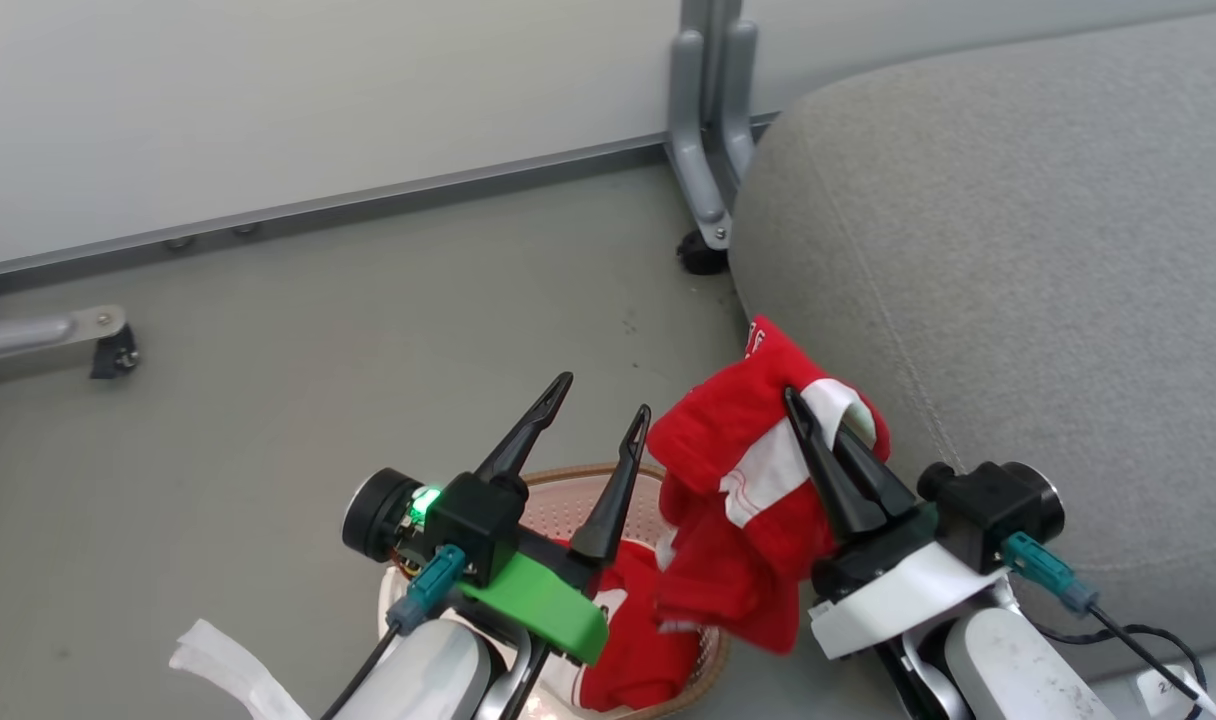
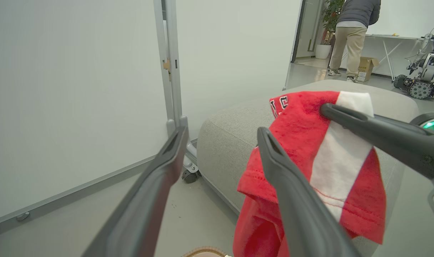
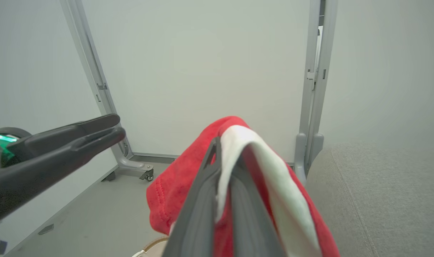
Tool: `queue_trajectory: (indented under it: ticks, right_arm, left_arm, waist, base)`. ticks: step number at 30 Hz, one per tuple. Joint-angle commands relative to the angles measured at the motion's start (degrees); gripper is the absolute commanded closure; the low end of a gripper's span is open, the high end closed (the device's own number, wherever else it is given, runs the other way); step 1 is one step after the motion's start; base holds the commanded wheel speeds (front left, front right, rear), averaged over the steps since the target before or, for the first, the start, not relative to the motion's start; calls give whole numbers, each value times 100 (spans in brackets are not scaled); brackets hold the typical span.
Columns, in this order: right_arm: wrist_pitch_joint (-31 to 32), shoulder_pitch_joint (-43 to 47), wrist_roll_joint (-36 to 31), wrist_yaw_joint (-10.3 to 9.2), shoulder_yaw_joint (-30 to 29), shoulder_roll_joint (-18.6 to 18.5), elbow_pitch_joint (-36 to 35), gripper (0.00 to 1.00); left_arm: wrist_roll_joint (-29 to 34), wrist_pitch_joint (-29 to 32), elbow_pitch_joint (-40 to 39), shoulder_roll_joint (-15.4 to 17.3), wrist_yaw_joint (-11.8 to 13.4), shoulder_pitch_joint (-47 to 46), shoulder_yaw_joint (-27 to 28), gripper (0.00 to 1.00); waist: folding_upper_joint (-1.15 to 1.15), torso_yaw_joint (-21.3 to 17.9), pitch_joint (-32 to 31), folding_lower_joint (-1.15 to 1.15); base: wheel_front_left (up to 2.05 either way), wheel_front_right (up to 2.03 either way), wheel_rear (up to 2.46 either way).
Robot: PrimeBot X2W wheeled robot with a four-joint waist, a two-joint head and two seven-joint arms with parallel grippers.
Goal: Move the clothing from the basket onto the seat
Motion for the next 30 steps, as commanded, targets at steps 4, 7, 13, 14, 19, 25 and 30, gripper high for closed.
queue_trajectory:
  ticks: [4,7,13,14,19,25,30]
  right_arm:
    - [-20,210,-161,-2,-272,73,-235,100]
    - [-20,342,-268,-2,-470,103,-397,100]
    - [-20,521,-338,-2,-599,149,-763,100]
    - [-20,545,-335,-2,-572,151,-781,100]
    - [-20,597,-267,-2,-540,184,-870,100]
    - [-20,653,-261,-1,-637,233,-1004,100]
    - [-20,402,-211,-2,-801,279,-1218,100]
  left_arm:
    - [170,-115,31,115,-96,86,13,0]
    - [317,-148,1,118,-122,134,37,0]
    - [653,-131,-254,160,-232,343,229,0]
    - [669,-133,-279,182,-253,391,273,0]
    - [837,-133,-290,219,-354,562,416,0]
    - [1009,-134,-222,182,-501,451,452,0]
    - [1160,-134,-217,207,-552,286,474,0]
  waist:
    - [0,-617,309,0]
    - [0,-865,409,0]
    - [0,-1497,522,0]
    - [0,-1634,530,0]
    - [0,-2106,584,0]
    - [0,-2252,766,0]
    - [0,-2277,1134,0]
  base:
    - [0,0,0]
    - [0,0,0]
    - [0,0,0]
    - [0,0,0]
    - [0,0,0]
    - [0,0,0]
    - [0,0,0]
